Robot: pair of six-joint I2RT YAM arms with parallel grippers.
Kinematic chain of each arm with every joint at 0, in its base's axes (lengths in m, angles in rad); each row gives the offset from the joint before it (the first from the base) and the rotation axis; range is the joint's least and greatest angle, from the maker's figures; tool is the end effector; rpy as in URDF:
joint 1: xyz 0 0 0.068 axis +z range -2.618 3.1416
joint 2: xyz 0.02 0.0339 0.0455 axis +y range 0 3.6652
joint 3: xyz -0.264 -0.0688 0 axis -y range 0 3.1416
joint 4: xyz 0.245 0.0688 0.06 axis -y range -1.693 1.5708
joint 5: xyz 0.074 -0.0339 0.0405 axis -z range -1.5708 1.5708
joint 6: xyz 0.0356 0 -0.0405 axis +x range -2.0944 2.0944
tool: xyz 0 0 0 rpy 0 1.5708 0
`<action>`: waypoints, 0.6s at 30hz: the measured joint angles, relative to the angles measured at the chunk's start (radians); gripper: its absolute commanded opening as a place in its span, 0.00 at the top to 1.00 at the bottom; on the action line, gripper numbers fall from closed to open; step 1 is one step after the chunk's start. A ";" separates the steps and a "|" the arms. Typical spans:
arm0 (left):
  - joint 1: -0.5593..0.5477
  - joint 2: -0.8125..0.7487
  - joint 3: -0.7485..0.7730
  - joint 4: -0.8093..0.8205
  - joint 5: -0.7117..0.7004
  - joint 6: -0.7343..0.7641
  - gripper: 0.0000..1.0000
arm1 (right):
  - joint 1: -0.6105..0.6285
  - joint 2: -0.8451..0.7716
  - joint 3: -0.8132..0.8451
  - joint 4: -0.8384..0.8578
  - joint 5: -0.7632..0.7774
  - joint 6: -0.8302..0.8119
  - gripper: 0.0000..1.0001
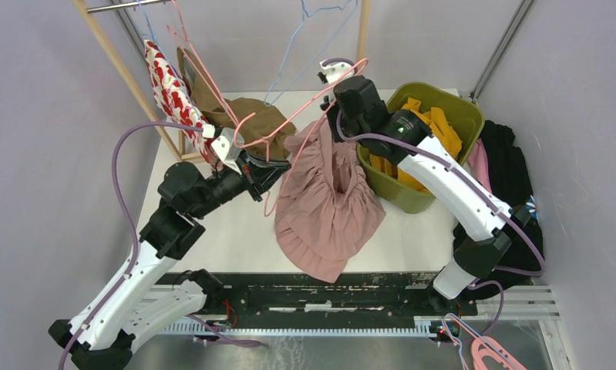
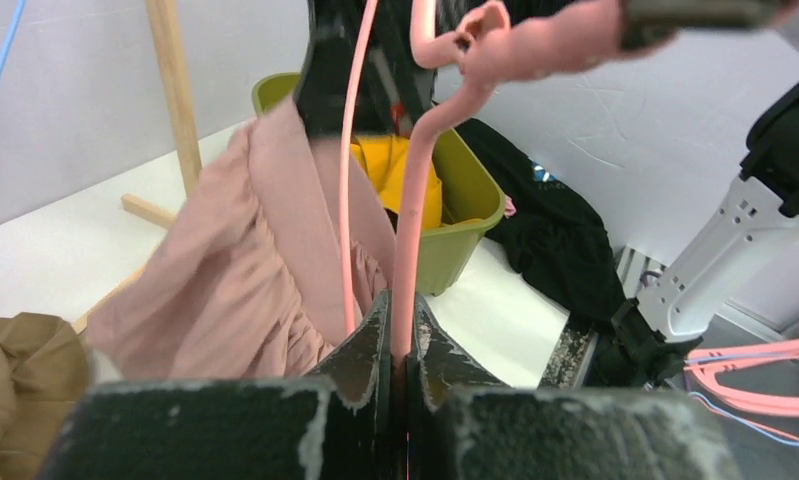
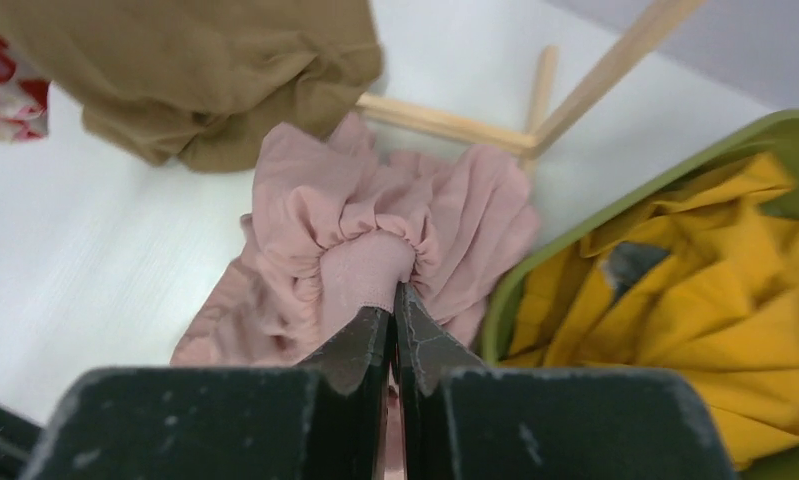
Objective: Remove the skirt from the hanger
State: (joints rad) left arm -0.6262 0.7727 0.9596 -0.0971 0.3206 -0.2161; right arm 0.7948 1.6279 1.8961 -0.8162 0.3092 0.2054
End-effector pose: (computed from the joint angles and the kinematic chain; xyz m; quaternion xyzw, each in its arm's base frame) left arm 0.1295 -0.1075 0.4119 0.2510 0.6281 -0.3962 0.6210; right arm 0.2511 0.2404 0.4436 -0.1782 0.8464 0.1140 0.4887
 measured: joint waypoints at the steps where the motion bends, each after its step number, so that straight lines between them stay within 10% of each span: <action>1: 0.000 0.004 0.004 -0.004 0.008 0.004 0.97 | -0.005 0.000 0.023 -0.010 0.020 -0.014 0.92; 10: 0.000 -0.023 0.010 -0.196 -0.024 0.084 0.97 | -0.188 0.043 0.462 0.032 0.221 -0.173 0.90; 18: 0.003 -0.018 0.004 -0.409 -0.111 0.091 0.97 | -0.440 0.065 0.529 0.248 0.341 -0.272 0.90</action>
State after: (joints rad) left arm -0.6235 0.7551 0.9638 -0.5064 0.2100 -0.1253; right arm 0.3550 1.6928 2.4252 -0.5686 0.6502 -0.0662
